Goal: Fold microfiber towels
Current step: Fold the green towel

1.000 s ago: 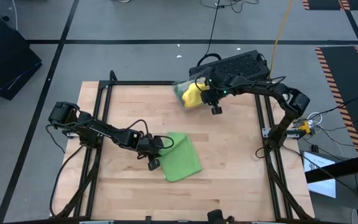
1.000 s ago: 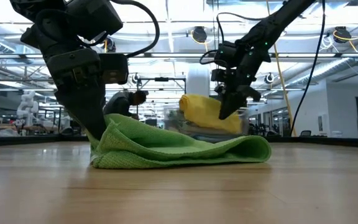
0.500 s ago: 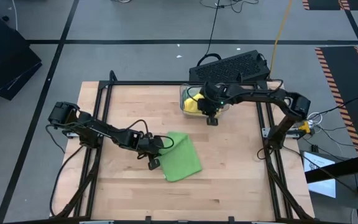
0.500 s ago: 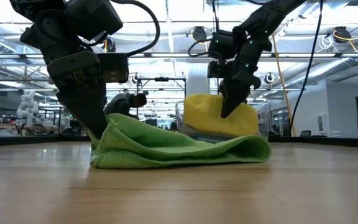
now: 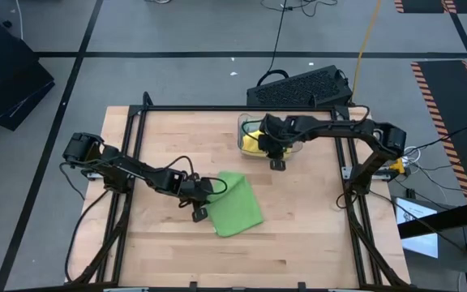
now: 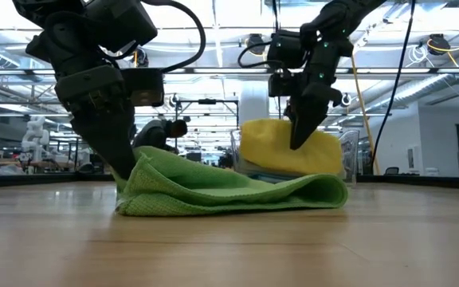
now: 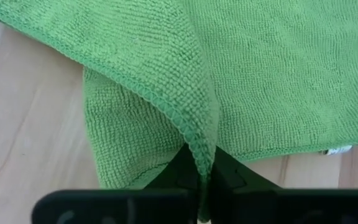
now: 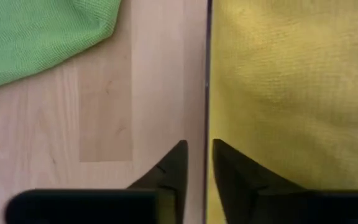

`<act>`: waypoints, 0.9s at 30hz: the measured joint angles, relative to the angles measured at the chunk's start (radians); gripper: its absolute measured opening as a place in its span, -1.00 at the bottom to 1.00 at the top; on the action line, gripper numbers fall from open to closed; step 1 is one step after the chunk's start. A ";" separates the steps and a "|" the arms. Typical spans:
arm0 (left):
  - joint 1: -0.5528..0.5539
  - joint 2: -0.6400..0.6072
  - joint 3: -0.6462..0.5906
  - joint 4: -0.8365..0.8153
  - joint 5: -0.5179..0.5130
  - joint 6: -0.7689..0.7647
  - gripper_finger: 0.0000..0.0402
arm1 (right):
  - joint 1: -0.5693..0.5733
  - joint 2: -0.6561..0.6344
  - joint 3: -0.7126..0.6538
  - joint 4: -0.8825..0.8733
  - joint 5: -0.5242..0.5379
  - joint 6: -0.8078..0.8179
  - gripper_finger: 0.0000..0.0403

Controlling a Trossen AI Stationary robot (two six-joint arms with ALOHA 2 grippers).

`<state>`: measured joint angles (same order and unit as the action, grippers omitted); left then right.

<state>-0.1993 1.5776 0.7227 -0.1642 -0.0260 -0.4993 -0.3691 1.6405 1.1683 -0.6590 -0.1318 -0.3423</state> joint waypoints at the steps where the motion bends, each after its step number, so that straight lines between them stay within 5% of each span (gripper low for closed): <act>1: -0.003 0.000 0.000 -0.003 0.007 0.001 -0.94 | 0.004 -0.003 0.000 -0.001 0.000 0.011 -0.62; 9: -0.051 -0.002 0.000 -0.042 0.093 0.011 -0.95 | 0.026 -0.168 0.000 -0.078 0.005 0.157 -0.05; 13: -0.085 -0.002 0.000 -0.043 0.105 0.012 -0.98 | 0.133 -0.286 0.002 -0.064 -0.042 0.358 0.06; 19: -0.090 -0.002 0.000 -0.043 0.095 0.012 -0.97 | 0.432 -0.298 0.003 0.122 0.094 0.742 -0.16; 27: -0.053 -0.002 0.000 -0.048 0.087 0.080 -0.96 | 0.643 -0.008 0.003 0.369 0.202 1.030 -0.70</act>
<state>-0.2527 1.5757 0.7231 -0.2119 0.0612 -0.4192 0.2736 1.6328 1.1713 -0.2901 0.0699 0.6874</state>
